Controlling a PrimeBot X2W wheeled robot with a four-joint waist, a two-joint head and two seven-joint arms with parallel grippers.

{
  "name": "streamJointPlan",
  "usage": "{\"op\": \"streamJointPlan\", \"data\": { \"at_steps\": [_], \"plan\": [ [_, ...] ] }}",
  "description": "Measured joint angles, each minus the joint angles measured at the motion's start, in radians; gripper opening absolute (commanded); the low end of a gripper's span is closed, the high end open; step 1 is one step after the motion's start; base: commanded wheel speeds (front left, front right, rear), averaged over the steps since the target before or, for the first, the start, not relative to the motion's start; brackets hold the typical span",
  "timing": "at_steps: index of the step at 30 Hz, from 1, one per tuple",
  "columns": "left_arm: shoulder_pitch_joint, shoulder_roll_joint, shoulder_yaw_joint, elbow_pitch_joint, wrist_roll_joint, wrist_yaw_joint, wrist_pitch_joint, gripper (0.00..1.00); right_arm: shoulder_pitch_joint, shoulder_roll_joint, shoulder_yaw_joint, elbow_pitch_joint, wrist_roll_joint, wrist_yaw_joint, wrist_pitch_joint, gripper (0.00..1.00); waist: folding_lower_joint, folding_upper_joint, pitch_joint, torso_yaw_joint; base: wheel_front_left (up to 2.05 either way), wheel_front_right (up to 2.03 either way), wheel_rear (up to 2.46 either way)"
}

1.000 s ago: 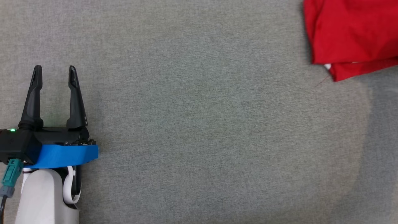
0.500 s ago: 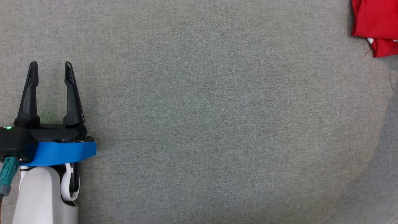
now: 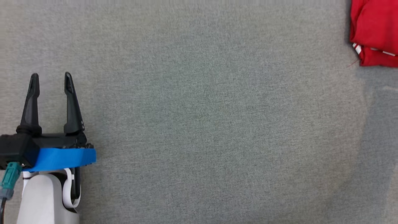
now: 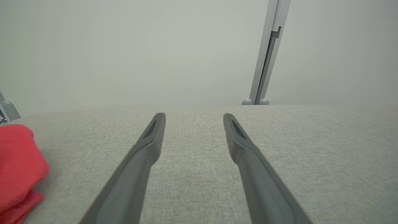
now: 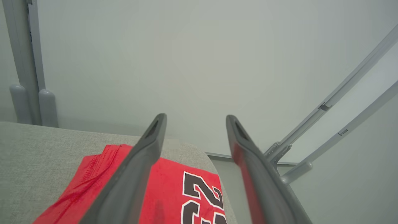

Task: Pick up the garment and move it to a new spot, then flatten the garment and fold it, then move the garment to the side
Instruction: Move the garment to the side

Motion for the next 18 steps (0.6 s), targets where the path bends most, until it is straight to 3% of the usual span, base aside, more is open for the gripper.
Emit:
{"op": "streamJointPlan", "data": {
  "at_steps": [9,18],
  "plan": [
    [0.089,-0.023,0.019,0.035,-0.008,0.010,0.000,1.00,0.092,0.123,0.085,-0.053,0.027,0.000,-0.068,1.00,-0.0002,0.0000,-0.151,0.030,0.00,0.00,0.00],
    [0.184,-0.037,0.036,0.077,-0.009,0.012,0.000,1.00,0.292,0.235,0.221,-0.196,0.121,0.000,-0.080,1.00,-0.0003,0.0000,-0.288,0.055,0.00,0.00,0.00]
  ]
}}
